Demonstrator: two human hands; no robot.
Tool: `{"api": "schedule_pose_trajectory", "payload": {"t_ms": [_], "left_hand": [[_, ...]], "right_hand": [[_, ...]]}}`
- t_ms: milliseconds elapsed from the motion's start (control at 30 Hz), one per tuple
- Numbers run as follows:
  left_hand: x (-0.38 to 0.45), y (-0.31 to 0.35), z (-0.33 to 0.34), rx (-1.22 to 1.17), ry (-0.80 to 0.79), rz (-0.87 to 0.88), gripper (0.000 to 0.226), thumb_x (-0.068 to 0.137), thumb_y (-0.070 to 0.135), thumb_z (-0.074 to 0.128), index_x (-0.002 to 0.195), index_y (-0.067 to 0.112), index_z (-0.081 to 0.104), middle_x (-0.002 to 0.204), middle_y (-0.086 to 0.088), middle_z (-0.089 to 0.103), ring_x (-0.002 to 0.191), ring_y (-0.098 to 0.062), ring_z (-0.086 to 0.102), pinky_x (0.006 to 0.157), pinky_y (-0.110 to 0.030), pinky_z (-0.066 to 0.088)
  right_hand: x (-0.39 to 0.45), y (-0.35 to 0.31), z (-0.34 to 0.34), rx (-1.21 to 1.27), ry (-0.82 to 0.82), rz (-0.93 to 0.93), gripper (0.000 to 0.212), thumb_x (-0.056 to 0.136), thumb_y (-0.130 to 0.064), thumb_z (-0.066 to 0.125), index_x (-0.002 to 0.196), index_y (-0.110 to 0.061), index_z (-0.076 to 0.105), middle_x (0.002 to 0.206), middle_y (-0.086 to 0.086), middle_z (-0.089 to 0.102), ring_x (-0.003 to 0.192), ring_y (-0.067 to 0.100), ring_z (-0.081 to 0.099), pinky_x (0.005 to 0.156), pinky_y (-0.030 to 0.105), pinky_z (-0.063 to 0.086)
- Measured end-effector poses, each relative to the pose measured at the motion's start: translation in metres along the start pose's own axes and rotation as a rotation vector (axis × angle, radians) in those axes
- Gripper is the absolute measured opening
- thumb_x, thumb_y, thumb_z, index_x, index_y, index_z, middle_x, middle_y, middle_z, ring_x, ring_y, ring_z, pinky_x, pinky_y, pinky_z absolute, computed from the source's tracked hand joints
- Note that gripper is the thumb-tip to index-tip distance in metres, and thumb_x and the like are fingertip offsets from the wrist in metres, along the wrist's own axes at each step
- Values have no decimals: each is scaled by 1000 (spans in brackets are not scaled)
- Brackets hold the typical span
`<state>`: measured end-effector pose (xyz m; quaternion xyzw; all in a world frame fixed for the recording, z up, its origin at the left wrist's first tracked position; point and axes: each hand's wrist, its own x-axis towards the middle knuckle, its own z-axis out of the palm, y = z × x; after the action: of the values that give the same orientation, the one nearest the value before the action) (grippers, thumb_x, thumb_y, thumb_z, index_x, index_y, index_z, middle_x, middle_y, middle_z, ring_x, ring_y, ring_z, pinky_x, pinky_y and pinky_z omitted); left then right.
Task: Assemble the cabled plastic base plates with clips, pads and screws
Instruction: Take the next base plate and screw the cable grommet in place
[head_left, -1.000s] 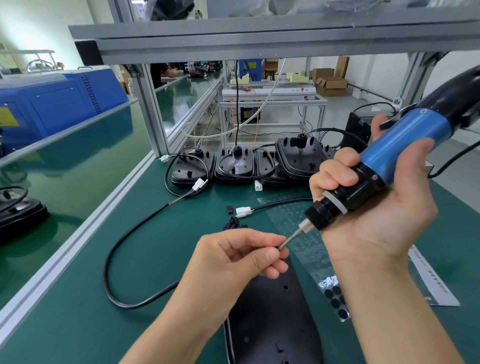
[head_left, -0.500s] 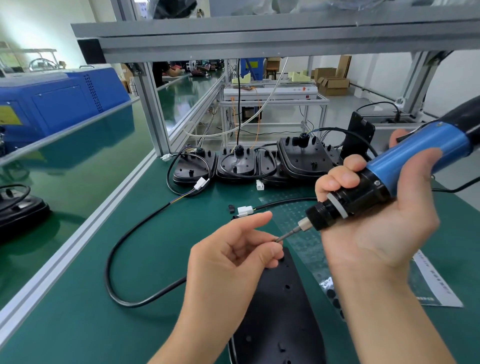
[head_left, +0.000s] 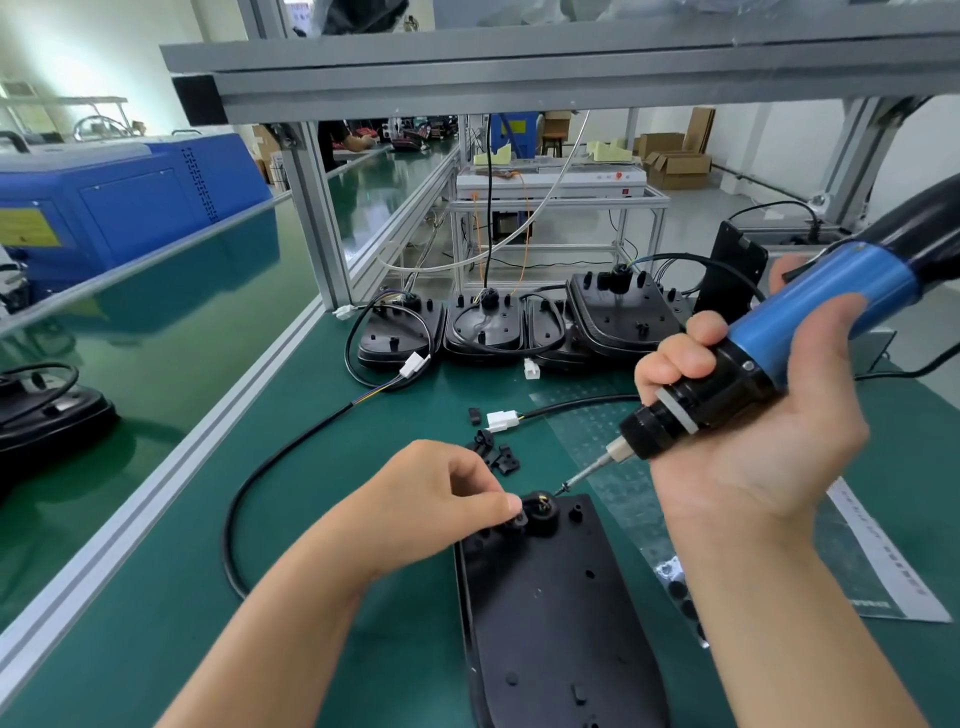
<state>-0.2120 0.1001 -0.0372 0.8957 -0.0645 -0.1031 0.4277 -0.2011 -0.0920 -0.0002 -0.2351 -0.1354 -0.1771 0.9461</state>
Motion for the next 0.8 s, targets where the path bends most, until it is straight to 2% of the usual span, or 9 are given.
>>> {"api": "schedule_pose_trajectory", "payload": {"t_ms": [100,200,300,333,400,467,533,633,800], "left_hand": [[6,-5,0,-60,0,27,13,81,29,73,77,17,72,81,-3,73,74,-12,64,81,-36,53],[10,-10,2,-95,22,48,12,81,24,73,74,15,70,75,-6,70,66,-9,57,73,-30,49],[15,-14,5,-122,24,48,14,80,22,73,72,12,68,71,-10,67,65,-12,53,70,-30,45],[16,-15,6,-146,17,47,15,80,21,74,71,11,67,69,-8,65,65,-13,52,70,-30,44],[17,-16,7,-188,5,49,18,76,26,74,70,11,66,67,-5,63,64,-14,51,69,-31,42],[17,-18,8,-220,0,52,22,68,32,71,70,11,66,70,-10,63,67,-15,51,70,-32,42],[17,-19,9,-257,-5,53,24,66,33,71,71,10,66,73,-15,65,68,-16,52,73,-33,43],[17,-21,10,-303,-5,40,25,66,33,71,71,9,67,72,-9,64,67,-16,51,73,-33,43],[18,-22,12,-344,-4,21,24,65,33,72,69,10,66,73,-7,62,72,-17,51,76,-33,41]], "right_hand": [[-2,9,-4,-71,-19,17,39,91,-45,47,124,-24,49,70,3,50,54,13,45,56,25,40],[-4,22,-3,-98,-43,44,32,91,-43,47,116,-25,54,70,3,51,53,13,45,54,25,41],[-5,32,0,-153,-86,38,37,92,-42,48,124,-23,49,71,4,51,52,14,45,55,26,42],[-6,36,1,-178,-108,24,35,91,-42,50,120,-22,51,71,4,51,52,14,46,55,26,42],[-7,41,3,-243,-166,-21,17,92,-39,53,103,-29,59,70,5,52,51,15,47,55,28,41],[-7,43,7,-305,-220,-57,11,90,-37,52,93,-36,62,69,6,53,51,17,48,55,30,39],[-8,44,10,-359,-265,-80,11,89,-37,52,94,-39,61,70,7,53,51,19,48,55,34,38],[-11,45,13,-441,-335,-124,11,90,-41,58,100,-40,58,70,7,53,52,22,47,55,38,38],[-13,48,14,-478,-359,-106,12,89,-44,60,100,-39,57,71,8,51,52,22,47,55,38,38]]}}
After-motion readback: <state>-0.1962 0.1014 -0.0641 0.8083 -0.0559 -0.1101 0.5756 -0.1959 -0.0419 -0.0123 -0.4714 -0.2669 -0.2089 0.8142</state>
